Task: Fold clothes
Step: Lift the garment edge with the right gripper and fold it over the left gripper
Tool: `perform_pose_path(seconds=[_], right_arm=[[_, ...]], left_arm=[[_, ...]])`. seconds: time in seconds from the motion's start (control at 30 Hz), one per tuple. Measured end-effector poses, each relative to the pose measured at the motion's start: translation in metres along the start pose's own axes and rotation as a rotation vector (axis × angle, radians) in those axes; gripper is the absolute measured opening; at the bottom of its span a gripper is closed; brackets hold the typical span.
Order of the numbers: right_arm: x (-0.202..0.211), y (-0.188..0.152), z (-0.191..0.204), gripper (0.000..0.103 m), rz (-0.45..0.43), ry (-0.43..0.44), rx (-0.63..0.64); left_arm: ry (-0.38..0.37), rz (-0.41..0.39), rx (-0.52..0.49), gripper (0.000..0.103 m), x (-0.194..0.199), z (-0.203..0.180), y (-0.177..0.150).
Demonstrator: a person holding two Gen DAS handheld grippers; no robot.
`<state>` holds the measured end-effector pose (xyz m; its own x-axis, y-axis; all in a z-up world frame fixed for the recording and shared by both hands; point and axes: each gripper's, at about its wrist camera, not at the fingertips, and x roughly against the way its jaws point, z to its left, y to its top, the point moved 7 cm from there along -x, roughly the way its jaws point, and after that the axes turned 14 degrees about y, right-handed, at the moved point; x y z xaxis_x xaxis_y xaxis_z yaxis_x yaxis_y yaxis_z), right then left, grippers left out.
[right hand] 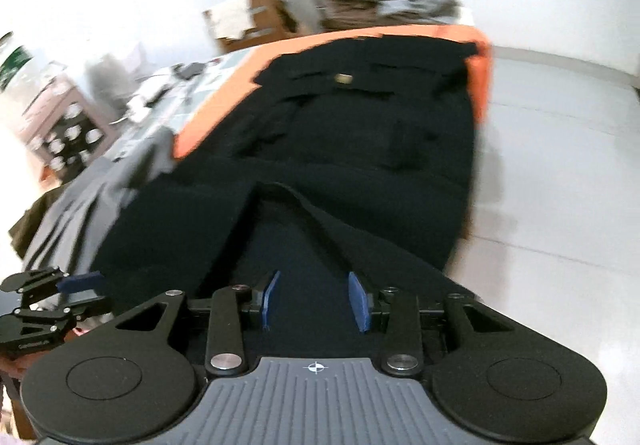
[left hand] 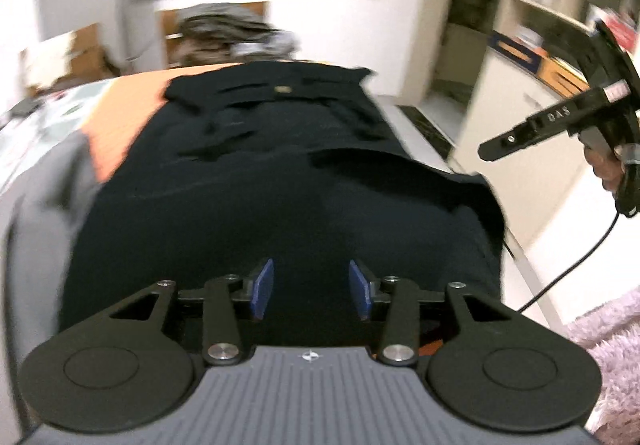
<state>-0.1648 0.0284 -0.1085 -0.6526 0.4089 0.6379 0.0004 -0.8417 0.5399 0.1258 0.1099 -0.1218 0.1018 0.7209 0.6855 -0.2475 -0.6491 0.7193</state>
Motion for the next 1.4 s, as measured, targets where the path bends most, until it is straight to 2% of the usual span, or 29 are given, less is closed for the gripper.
perform_pose_path(seconds=[0.07, 0.13, 0.3, 0.47, 0.6, 0.63, 0.7, 0.73, 0.77, 0.87, 0.97, 1.13, 1.3, 1.4], right_arm=[[0.012, -0.011, -0.012, 0.041, 0.005, -0.027, -0.020], [0.020, -0.024, -0.022, 0.046, 0.014, -0.041, -0.024], [0.024, -0.054, -0.056, 0.049, 0.046, -0.081, -0.024], [0.002, -0.074, -0.083, 0.048, 0.094, -0.057, -0.013], [-0.025, -0.081, -0.092, 0.046, 0.153, 0.001, 0.023], [-0.030, -0.082, -0.094, 0.045, 0.169, 0.010, 0.028], [-0.037, -0.083, -0.095, 0.015, 0.196, 0.031, 0.039], [-0.037, -0.081, -0.095, 0.009, 0.207, 0.044, 0.039], [-0.035, -0.078, -0.095, 0.007, 0.213, 0.057, 0.038], [-0.019, -0.061, -0.093, 0.006, 0.214, 0.122, -0.023], [0.002, -0.032, -0.089, 0.005, 0.187, 0.230, -0.142], [0.013, 0.018, -0.092, 0.005, 0.140, 0.386, -0.396], [-0.002, 0.055, -0.098, 0.005, 0.109, 0.454, -0.604], [-0.016, 0.068, -0.104, 0.005, 0.119, 0.463, -0.711]], left_arm=[[-0.037, -0.003, -0.036, 0.048, -0.005, -0.023, 0.003], [-0.068, 0.005, -0.049, 0.049, -0.012, -0.040, 0.006], [-0.090, 0.028, -0.076, 0.049, -0.016, -0.075, 0.004], [-0.042, 0.054, -0.076, 0.049, -0.013, -0.093, 0.001], [0.018, 0.077, -0.061, 0.051, -0.006, -0.100, 0.001], [0.032, 0.081, -0.056, 0.052, -0.003, -0.101, 0.000], [0.060, 0.087, -0.050, 0.053, 0.002, -0.102, -0.001], [0.076, 0.090, -0.048, 0.053, 0.004, -0.103, -0.002], [0.094, 0.093, -0.046, 0.054, 0.005, -0.104, -0.003], [0.136, 0.099, -0.032, 0.057, 0.008, -0.107, -0.006], [0.173, 0.103, -0.012, 0.059, 0.011, -0.109, -0.010], [0.210, 0.086, -0.022, 0.064, 0.014, -0.113, -0.012], [0.211, 0.051, -0.048, 0.067, 0.017, -0.124, -0.011], [0.223, 0.032, -0.068, 0.071, 0.013, -0.135, -0.010]])
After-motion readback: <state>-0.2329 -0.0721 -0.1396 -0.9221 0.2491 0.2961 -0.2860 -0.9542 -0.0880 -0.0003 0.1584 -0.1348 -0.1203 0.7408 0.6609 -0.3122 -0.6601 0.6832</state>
